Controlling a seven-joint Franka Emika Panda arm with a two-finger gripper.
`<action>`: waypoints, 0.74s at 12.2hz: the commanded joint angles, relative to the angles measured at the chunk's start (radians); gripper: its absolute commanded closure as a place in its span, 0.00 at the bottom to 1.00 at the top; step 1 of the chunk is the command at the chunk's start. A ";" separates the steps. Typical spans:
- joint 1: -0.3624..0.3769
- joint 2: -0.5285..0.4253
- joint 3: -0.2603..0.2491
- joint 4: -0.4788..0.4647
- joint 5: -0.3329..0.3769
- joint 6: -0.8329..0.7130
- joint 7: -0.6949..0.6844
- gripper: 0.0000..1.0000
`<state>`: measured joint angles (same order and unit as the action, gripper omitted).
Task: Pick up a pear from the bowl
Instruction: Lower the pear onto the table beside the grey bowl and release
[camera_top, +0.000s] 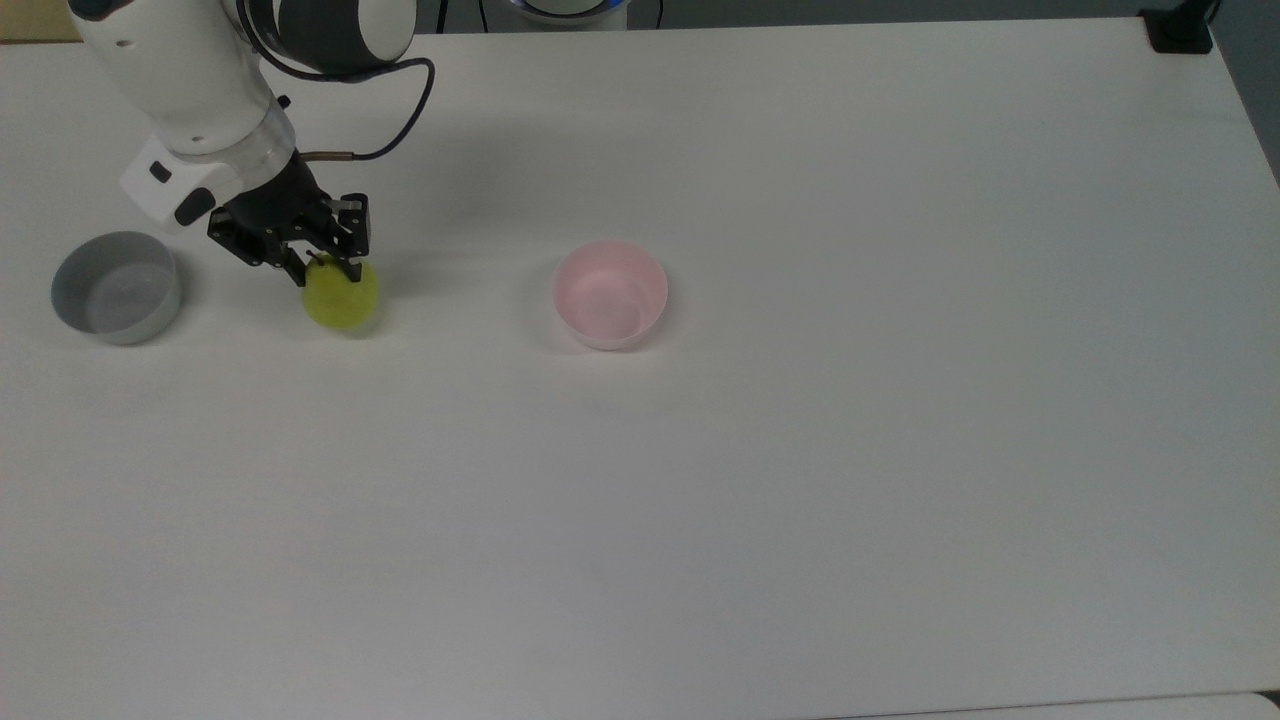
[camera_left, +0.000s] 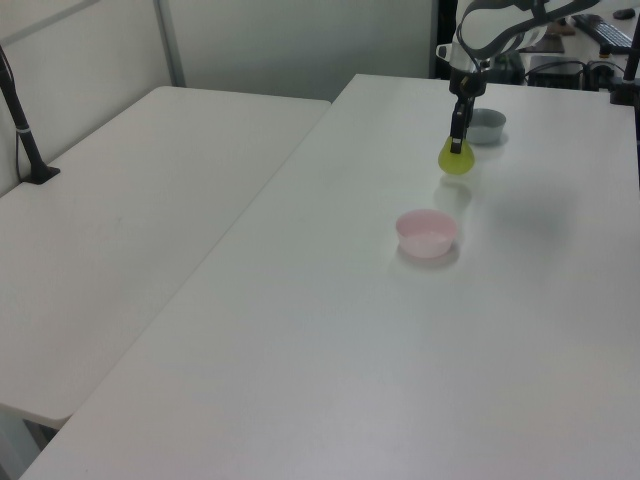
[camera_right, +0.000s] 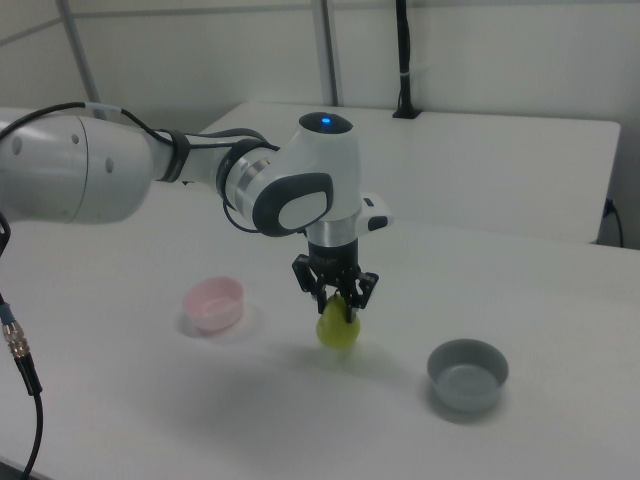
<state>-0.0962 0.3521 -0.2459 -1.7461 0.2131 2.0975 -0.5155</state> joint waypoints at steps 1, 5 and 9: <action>0.020 -0.001 -0.006 -0.021 0.022 0.024 -0.004 1.00; 0.030 0.011 -0.006 -0.019 0.011 0.015 -0.003 0.62; 0.032 -0.030 -0.007 -0.012 0.006 -0.028 -0.003 0.00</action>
<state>-0.0775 0.3751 -0.2440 -1.7444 0.2133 2.0975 -0.5155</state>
